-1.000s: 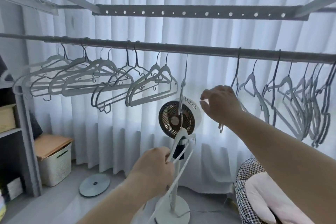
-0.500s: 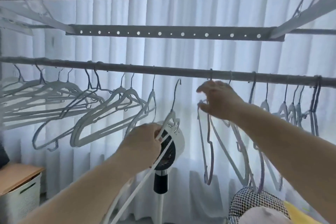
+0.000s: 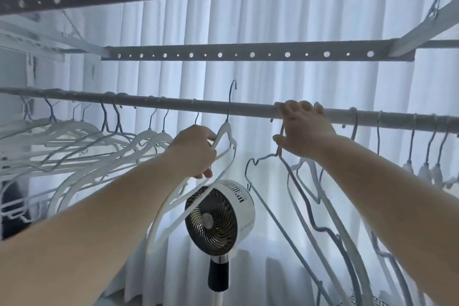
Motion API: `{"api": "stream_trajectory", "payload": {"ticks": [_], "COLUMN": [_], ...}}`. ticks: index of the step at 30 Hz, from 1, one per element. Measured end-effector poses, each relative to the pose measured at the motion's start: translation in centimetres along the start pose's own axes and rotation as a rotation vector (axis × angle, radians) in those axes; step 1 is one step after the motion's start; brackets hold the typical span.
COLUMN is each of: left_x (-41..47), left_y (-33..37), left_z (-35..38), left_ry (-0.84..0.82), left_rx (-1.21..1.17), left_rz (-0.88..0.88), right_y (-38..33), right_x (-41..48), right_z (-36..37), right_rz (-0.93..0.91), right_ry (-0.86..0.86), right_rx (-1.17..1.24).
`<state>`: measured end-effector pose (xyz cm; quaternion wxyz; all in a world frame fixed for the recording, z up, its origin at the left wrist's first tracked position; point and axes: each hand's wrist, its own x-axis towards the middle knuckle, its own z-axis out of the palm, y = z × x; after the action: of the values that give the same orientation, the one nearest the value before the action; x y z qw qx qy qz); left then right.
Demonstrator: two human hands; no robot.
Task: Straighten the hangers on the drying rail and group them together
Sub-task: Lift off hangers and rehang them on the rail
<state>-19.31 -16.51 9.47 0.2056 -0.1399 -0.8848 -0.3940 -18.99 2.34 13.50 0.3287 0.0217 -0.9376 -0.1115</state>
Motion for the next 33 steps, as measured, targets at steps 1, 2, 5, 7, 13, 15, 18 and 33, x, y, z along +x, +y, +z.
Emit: {"api": "stream_trajectory", "payload": {"ticks": [1, 2, 5, 7, 13, 15, 18, 33], "left_x": [0.3, 0.5, 0.7, 0.7, 0.5, 0.3, 0.0, -2.8], "left_y": [0.1, 0.2, 0.2, 0.0, -0.3, -0.5, -0.6, -6.4], "left_z": [0.4, 0.8, 2.0, 2.6, 3.2, 3.1, 2.8, -2.4], "left_ry": [-0.014, -0.027, -0.063, -0.079, -0.096, -0.096, -0.117, 0.099], "left_rx": [-0.003, -0.002, 0.008, 0.006, 0.034, 0.039, 0.038, 0.441], "left_rz": [-0.008, -0.014, -0.031, -0.042, -0.043, -0.044, -0.051, -0.083], "right_y": [0.1, 0.3, 0.6, 0.6, 0.5, 0.5, 0.4, -3.7], "right_x": [0.0, -0.1, -0.1, -0.1, -0.2, -0.2, -0.2, 1.4], "right_z": [0.1, 0.1, -0.1, -0.1, 0.0, 0.0, -0.1, -1.4], "right_rz": [-0.009, -0.015, -0.028, -0.044, -0.050, -0.052, -0.051, -0.074], "right_ry": [0.005, 0.008, 0.010, 0.005, 0.010, 0.007, 0.003, 0.070], "right_rx": [-0.008, -0.012, -0.010, -0.002, 0.011, 0.015, 0.026, 0.075]}}
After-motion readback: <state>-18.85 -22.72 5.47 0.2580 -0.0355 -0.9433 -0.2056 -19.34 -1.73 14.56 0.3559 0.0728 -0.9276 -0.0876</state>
